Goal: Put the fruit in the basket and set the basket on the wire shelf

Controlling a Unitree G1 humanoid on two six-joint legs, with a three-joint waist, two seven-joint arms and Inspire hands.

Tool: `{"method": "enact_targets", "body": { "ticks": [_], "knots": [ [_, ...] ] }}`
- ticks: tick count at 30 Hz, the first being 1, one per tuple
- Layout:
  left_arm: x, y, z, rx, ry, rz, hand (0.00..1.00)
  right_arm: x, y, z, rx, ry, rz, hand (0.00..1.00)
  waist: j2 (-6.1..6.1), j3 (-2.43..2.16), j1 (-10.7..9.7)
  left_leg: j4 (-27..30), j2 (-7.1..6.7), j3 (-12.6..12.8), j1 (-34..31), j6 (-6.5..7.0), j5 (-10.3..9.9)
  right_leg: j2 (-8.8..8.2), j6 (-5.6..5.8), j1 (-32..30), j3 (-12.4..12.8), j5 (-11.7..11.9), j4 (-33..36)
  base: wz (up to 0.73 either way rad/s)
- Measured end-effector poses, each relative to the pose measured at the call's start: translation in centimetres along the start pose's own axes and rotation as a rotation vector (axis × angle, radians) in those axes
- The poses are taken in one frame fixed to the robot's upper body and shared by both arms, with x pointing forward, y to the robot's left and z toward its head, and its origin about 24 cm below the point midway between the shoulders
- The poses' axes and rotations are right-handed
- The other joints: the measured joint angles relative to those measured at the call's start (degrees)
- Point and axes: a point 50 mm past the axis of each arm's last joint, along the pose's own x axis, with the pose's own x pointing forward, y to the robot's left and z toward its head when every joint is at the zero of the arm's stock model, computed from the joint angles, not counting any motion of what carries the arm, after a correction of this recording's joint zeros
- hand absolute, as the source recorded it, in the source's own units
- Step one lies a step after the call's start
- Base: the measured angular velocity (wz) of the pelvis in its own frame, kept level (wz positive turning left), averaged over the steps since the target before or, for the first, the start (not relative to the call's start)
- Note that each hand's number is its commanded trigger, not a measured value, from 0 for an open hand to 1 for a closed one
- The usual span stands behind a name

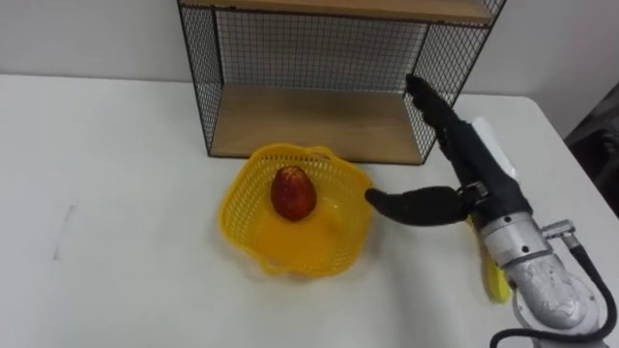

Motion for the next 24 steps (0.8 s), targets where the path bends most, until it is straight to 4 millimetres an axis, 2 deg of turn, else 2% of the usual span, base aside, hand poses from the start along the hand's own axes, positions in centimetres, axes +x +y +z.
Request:
{"method": "enact_targets", "body": {
  "ticks": [9,14,20,24],
  "knots": [
    [-0.1,0.0,-0.6,-0.018,0.025,0.012,0.00,-0.2,-2.0,0.2,-0.115,-0.022,-0.199,0.00,-0.51,0.01,-2.0,-0.3,0.00,0.2,0.2,-0.01,0.0,0.19,-0.05,0.2,0.1,0.0,0.3,0.00],
    [-0.3,-0.1,-1.1,-0.022,0.040,0.013,0.00,-0.7,-2.4,-2.0,-0.138,0.074,-0.243,0.00,-0.94,-0.01,-2.3,-0.3,0.04,0.3,0.6,-0.02,0.0,0.06,-0.09,0.5,0.1,0.1,0.4,-0.01],
    [-0.2,0.8,-0.8,-0.056,0.034,0.050,0.00,-1.9,-2.0,-4.9,-0.162,0.226,-0.220,0.00,-1.85,0.02,-2.3,-0.4,0.04,0.3,0.3,-0.02,0.0,0.08,-0.08,0.0,0.1,0.0,0.4,0.00],
    [-0.2,1.1,-0.7,-0.067,0.030,0.070,0.00,-2.6,-1.8,-5.7,-0.194,0.276,-0.188,0.00,-2.03,-0.06,-2.2,-0.1,0.04,0.3,0.1,-0.03,0.0,0.08,-0.08,-0.2,0.1,0.1,0.3,-0.01]
  ]
}}
